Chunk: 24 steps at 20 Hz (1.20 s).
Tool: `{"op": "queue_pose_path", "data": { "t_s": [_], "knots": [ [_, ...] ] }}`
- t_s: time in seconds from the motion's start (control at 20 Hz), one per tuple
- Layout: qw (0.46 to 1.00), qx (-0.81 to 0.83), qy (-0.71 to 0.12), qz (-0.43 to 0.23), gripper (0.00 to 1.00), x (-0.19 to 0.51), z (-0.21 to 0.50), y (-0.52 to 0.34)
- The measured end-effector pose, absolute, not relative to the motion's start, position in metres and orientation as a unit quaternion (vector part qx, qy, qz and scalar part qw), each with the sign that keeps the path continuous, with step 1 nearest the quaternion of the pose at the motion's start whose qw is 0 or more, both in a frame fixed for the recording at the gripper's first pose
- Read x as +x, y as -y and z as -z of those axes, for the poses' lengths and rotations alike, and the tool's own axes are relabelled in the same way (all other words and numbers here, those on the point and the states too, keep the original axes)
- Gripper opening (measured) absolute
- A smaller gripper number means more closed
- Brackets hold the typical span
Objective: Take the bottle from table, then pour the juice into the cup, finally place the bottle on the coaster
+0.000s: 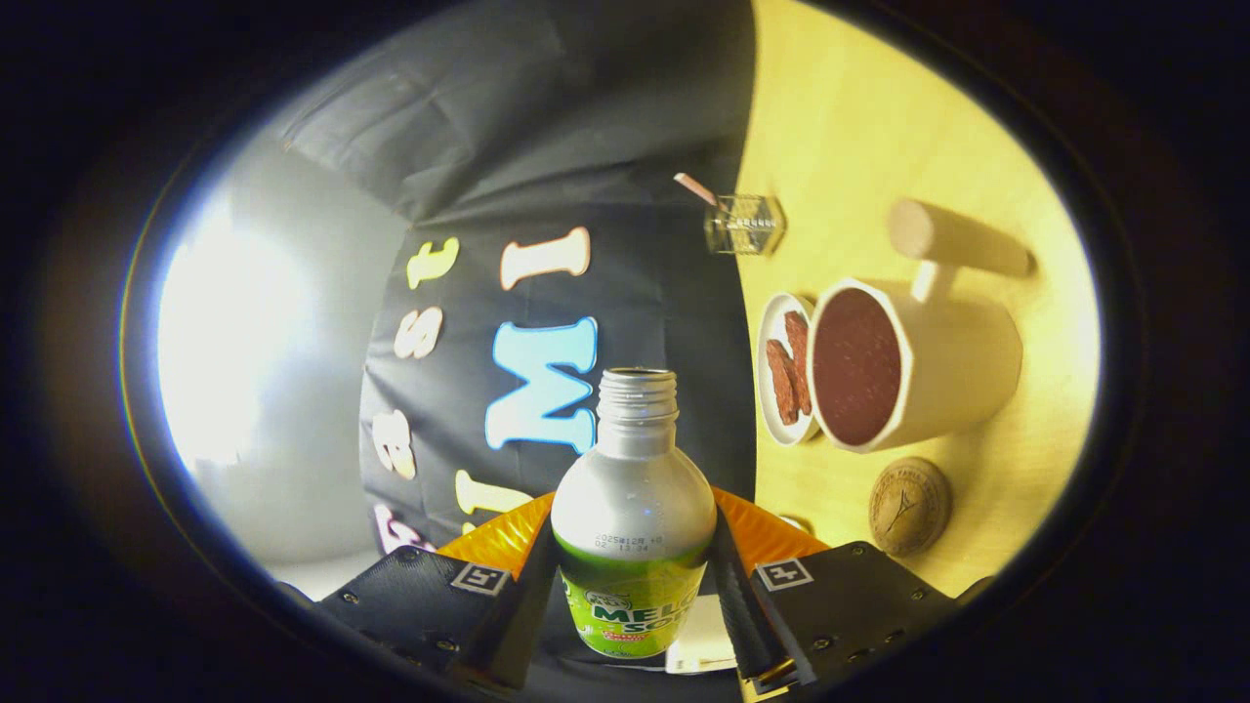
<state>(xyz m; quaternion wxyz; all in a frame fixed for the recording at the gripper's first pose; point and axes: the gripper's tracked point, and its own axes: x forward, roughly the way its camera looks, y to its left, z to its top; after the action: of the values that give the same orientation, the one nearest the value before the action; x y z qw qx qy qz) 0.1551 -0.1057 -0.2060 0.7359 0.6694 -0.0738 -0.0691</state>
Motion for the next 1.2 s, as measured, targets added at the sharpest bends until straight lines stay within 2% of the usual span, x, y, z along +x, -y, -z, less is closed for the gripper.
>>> {"op": "queue_pose_path", "data": {
  "t_s": [0.2,0.4,0.55,0.65,0.95,1.2],
  "knots": [
    [0.827,0.557,0.052,0.057,0.77,0.150,0.175,0.073],
    [0.894,0.442,0.041,0.061,0.77,0.144,0.145,0.050],
    [0.941,0.320,0.023,0.106,0.76,0.136,0.130,0.059],
    [0.958,0.250,0.020,0.140,0.77,0.131,0.114,0.068],
    [0.982,0.043,0.002,0.183,0.77,0.130,0.082,0.071],
    [0.987,-0.065,-0.012,0.144,0.77,0.149,0.086,0.055]
  ]
}}
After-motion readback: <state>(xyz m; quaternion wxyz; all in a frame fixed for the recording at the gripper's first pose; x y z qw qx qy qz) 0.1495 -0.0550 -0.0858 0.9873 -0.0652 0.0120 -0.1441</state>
